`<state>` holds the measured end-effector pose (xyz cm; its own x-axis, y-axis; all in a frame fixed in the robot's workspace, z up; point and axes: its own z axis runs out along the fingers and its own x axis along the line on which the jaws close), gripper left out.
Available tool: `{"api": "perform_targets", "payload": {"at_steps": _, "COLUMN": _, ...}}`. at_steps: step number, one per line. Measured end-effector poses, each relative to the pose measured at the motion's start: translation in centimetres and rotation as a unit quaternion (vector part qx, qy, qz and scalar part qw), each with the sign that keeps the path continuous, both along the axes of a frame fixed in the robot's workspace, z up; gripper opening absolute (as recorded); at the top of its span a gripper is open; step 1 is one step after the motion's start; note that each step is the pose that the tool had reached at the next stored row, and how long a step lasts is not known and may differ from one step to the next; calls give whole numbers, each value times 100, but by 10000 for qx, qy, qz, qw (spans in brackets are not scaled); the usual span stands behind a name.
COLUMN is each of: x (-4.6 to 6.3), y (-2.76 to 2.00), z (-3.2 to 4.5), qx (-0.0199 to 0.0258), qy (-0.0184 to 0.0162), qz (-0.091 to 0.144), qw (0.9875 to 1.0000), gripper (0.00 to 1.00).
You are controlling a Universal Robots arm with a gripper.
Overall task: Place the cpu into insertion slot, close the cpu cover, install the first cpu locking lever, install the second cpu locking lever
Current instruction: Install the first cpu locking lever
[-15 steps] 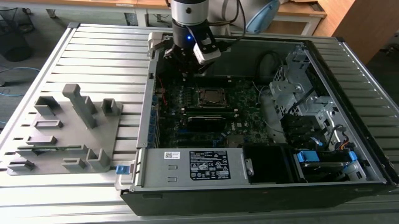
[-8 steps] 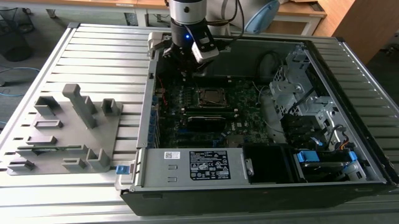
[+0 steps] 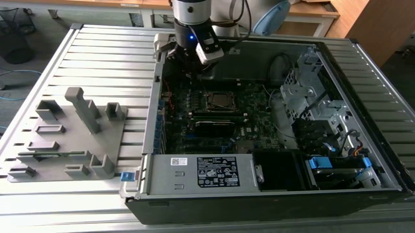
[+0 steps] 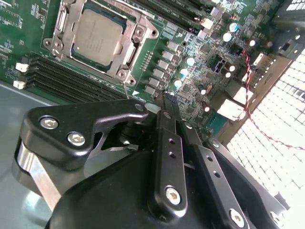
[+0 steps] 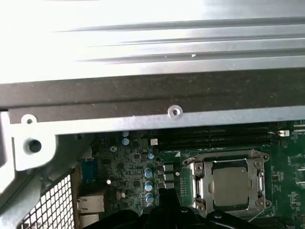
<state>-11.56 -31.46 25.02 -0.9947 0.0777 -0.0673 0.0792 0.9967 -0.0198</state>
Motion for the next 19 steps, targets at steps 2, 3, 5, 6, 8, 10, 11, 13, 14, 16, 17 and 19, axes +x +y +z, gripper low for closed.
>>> {"api": "perform_targets", "payload": {"at_steps": 2, "x": -13, "y": 10, "z": -1, "qx": 1, "qy": -8, "qz": 0, "qw": 10000, "gripper": 11}}
{"api": "perform_targets", "payload": {"at_steps": 3, "x": -19, "y": 15, "z": -1, "qx": 1, "qy": -13, "qz": 0, "qw": 10000, "gripper": 11}}
{"api": "perform_targets", "payload": {"at_steps": 5, "x": -24, "y": 26, "z": -3, "qx": 2, "qy": -19, "qz": 1, "qw": 10000, "gripper": 11}}
{"api": "perform_targets", "payload": {"at_steps": 6, "x": -24, "y": 35, "z": -3, "qx": 2, "qy": -19, "qz": 1, "qw": 10000, "gripper": 11}}
{"api": "perform_targets", "payload": {"at_steps": 8, "x": -25, "y": 58, "z": -4, "qx": 1, "qy": -20, "qz": 0, "qw": 10000, "gripper": 11}}
{"api": "perform_targets", "payload": {"at_steps": 10, "x": -25, "y": 79, "z": -6, "qx": 1, "qy": -20, "qz": 0, "qw": 10000, "gripper": 11}}
{"api": "perform_targets", "payload": {"at_steps": 11, "x": -25, "y": 89, "z": -6, "qx": 1, "qy": -19, "qz": 0, "qw": 10000, "gripper": 11}}
{"api": "perform_targets", "payload": {"at_steps": 13, "x": -25, "y": 105, "z": -8, "qx": 1, "qy": -20, "qz": 0, "qw": 10000, "gripper": 11}}
{"api": "perform_targets", "payload": {"at_steps": 14, "x": -25, "y": 111, "z": -9, "qx": 1, "qy": -20, "qz": 0, "qw": 10000, "gripper": 11}}
{"api": "perform_targets", "payload": {"at_steps": 16, "x": -25, "y": 124, "z": -11, "qx": 1, "qy": -20, "qz": 0, "qw": 10000, "gripper": 11}}
{"api": "perform_targets", "payload": {"at_steps": 17, "x": -25, "y": 129, "z": -12, "qx": 1, "qy": -20, "qz": 1, "qw": 10000, "gripper": 11}}
{"api": "perform_targets", "payload": {"at_steps": 19, "x": -25, "y": 143, "z": -14, "qx": 1, "qy": -20, "qz": 0, "qw": 10000, "gripper": 11}}
